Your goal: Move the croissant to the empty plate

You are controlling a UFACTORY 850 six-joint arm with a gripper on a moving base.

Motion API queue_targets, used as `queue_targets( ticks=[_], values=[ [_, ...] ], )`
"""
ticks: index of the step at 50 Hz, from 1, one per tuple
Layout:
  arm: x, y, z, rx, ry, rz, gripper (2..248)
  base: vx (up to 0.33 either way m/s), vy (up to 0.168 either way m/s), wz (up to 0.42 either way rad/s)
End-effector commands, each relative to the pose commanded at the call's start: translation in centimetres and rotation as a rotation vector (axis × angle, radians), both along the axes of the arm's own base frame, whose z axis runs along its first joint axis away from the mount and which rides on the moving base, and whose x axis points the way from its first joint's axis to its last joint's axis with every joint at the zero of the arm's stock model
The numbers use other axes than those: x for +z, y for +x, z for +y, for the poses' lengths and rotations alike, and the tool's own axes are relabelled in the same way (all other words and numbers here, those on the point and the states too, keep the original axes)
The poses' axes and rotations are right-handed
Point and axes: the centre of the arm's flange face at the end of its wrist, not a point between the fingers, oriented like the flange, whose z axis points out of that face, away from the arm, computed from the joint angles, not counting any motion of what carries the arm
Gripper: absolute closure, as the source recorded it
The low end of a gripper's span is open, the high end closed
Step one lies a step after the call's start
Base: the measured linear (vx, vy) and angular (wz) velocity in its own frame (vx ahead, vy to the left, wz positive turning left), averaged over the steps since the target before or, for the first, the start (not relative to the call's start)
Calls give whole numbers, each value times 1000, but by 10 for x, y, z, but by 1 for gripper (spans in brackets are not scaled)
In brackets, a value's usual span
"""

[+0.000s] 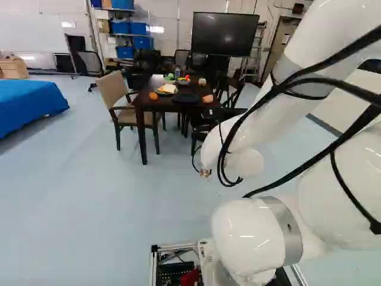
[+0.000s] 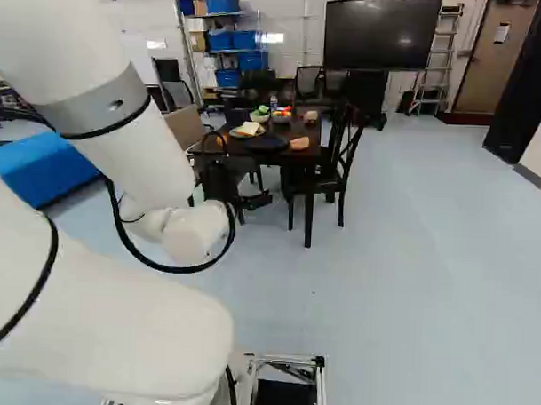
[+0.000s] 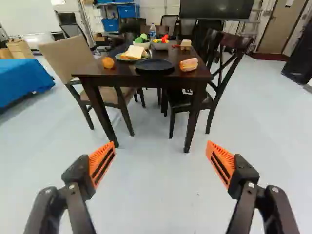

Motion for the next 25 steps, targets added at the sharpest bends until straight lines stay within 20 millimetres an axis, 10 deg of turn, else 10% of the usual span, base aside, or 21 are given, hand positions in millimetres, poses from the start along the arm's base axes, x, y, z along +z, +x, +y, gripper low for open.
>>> queue_targets(
  ticks=[25],
  values=[
    [0, 0, 0, 0, 0, 0, 3, 131, 23, -21]
  ],
)
